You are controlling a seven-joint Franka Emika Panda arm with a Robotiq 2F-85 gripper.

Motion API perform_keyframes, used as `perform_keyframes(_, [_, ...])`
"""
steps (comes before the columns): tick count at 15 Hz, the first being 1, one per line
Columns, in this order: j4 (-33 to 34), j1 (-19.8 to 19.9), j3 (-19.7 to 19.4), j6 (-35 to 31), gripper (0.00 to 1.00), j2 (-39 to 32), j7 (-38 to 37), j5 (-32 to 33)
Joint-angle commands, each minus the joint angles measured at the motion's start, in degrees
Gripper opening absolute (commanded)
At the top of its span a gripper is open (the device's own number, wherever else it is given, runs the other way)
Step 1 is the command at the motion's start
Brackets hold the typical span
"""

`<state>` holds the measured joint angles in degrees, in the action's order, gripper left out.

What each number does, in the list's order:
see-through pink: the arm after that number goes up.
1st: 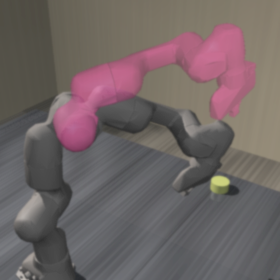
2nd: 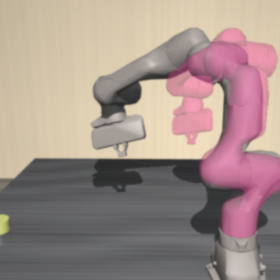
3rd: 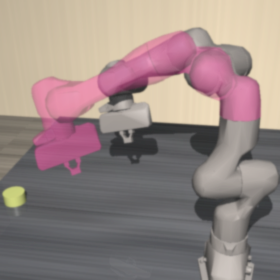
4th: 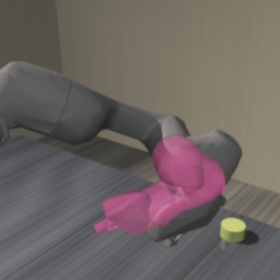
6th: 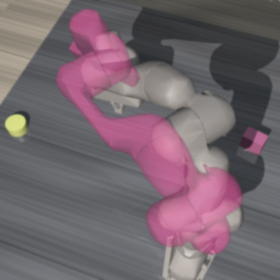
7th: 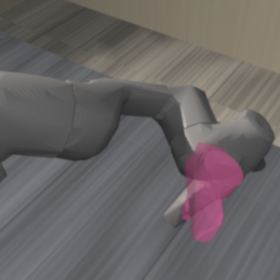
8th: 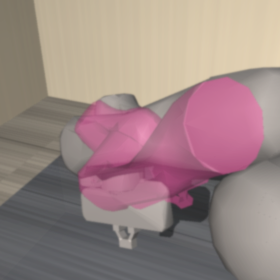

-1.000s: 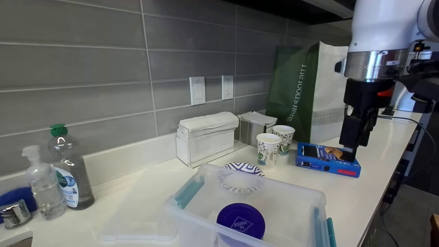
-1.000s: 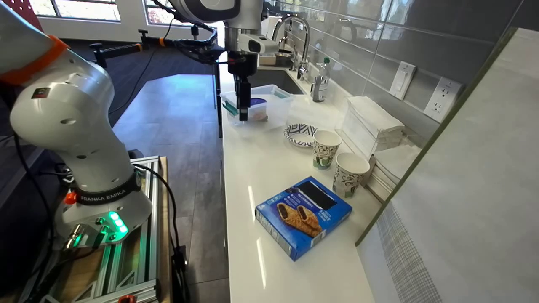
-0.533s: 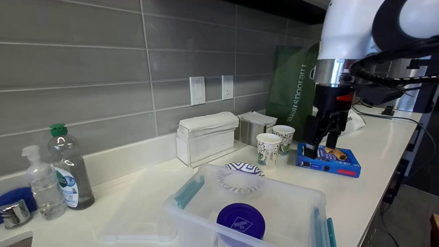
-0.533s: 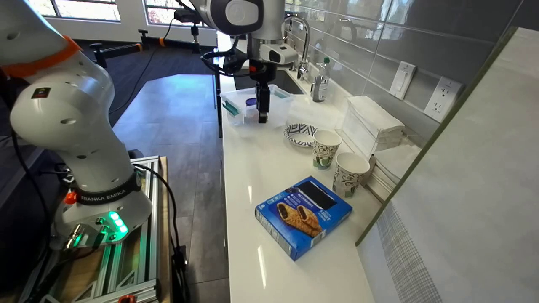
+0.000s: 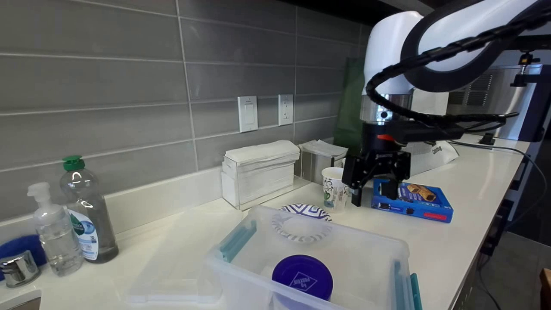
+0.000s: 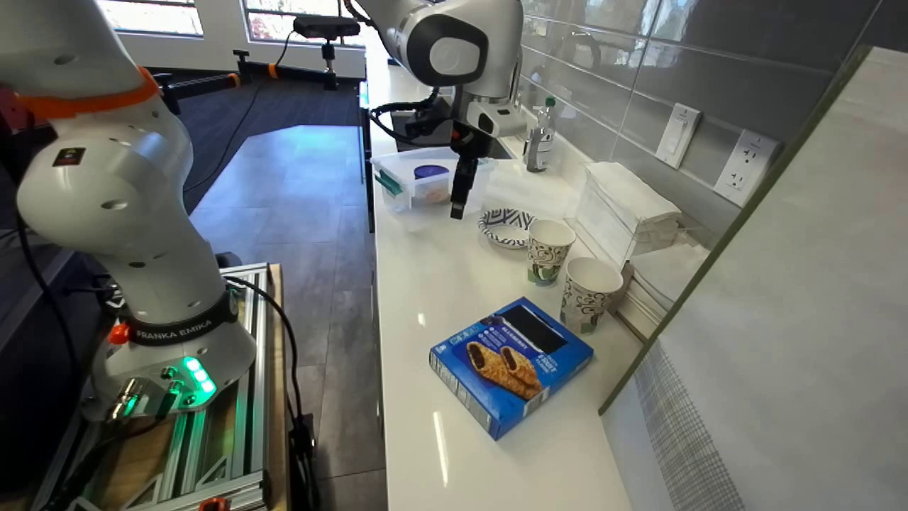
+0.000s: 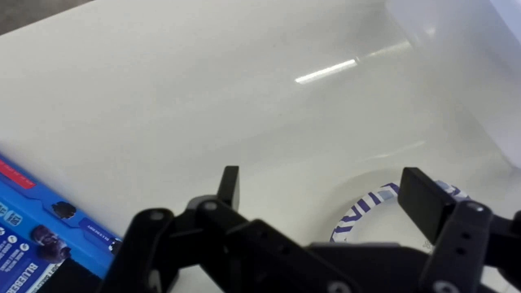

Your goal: Unstack the black and white bowls.

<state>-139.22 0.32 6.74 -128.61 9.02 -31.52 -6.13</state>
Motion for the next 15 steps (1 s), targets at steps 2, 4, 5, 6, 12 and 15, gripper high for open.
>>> perform_keyframes(2, [5.55,-0.47,-0.69,-3.97,1.00,-8.61,-7.85,0.37])
perform_keyframes(4, [6.90,-0.94,-1.11,-5.98,0.86,-11.11,-10.16,0.69])
perform_keyframes(5, [7.40,-1.20,-1.35,-6.77,0.84,-12.10,-10.99,0.74])
perform_keyframes(6, [7.79,-1.50,-1.58,-7.84,0.79,-12.85,-11.97,0.99])
perform_keyframes(12, [9.70,-2.88,-3.16,-11.75,0.58,-17.15,-16.24,2.40])
perform_keyframes(15, [10.43,-3.80,-3.99,-13.49,0.53,-19.08,-18.18,3.74])
